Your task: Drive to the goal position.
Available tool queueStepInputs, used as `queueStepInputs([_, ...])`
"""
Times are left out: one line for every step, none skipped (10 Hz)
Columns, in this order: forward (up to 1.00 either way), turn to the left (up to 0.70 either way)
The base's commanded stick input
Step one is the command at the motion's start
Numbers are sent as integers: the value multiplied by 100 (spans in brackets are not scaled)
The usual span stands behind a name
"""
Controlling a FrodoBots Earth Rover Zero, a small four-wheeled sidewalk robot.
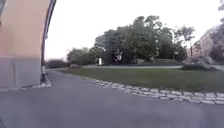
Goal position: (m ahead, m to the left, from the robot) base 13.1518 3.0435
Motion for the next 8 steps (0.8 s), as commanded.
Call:
queueStepInputs([50,50])
queueStepInputs([50,50])
queueStepInputs([50,50])
queueStepInputs([50,50])
queueStepInputs([50,0])
queueStepInputs([50,0])
queueStepInputs([50,0])
queueStepInputs([50,0])
